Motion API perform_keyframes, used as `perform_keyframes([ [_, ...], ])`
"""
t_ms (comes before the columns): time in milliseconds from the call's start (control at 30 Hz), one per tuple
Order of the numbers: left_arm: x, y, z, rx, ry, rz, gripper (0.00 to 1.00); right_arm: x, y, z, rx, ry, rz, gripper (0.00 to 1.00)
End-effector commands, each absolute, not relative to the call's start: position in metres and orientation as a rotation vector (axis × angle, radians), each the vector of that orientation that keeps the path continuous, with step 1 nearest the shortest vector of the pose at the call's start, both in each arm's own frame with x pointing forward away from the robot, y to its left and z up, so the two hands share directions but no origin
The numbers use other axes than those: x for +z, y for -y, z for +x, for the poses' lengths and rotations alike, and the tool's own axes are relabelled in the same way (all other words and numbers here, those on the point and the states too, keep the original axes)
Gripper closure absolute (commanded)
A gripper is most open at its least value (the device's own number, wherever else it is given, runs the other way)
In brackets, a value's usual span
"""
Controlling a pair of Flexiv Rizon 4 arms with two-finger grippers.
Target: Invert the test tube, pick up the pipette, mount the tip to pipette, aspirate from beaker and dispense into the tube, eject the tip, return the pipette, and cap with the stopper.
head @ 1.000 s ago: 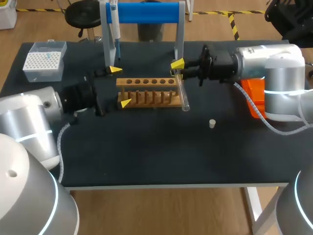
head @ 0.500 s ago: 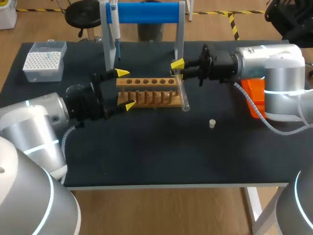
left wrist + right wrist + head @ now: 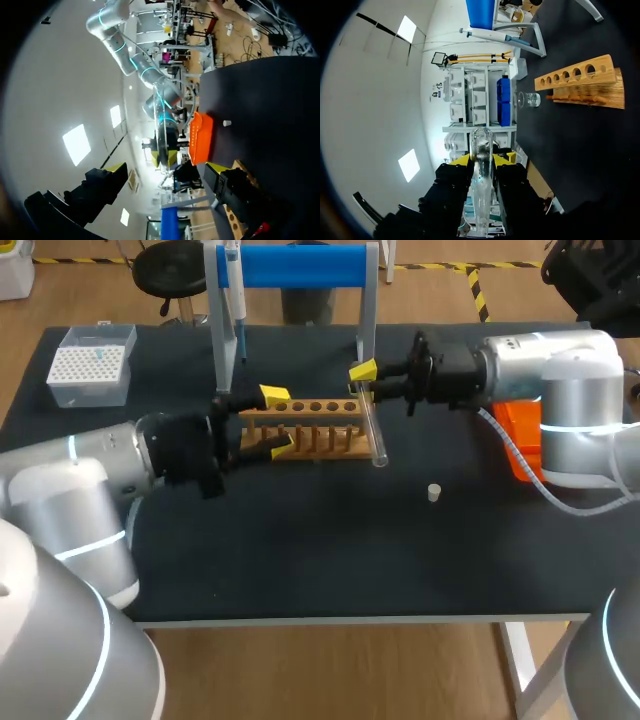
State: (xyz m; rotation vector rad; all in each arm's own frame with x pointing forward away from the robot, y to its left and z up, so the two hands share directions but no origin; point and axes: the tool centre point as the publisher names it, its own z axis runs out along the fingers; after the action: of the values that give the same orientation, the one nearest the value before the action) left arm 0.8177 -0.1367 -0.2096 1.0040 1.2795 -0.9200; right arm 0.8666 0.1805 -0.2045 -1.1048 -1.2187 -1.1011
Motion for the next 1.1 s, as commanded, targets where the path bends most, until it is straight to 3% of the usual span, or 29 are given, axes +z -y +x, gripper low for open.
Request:
perform_keyframes([
  [33,-0.209,0.138,0.819,-0.900,-1.171,1.196,0.00,-0.203,-0.181,0.866,-1.103,1.220,-1.110,1.00],
  [1100,-0.204,0.228,0.793,-1.060,-1.278,1.179,0.00,-0.203,-0.181,0.866,-1.103,1.220,-1.110,1.00],
])
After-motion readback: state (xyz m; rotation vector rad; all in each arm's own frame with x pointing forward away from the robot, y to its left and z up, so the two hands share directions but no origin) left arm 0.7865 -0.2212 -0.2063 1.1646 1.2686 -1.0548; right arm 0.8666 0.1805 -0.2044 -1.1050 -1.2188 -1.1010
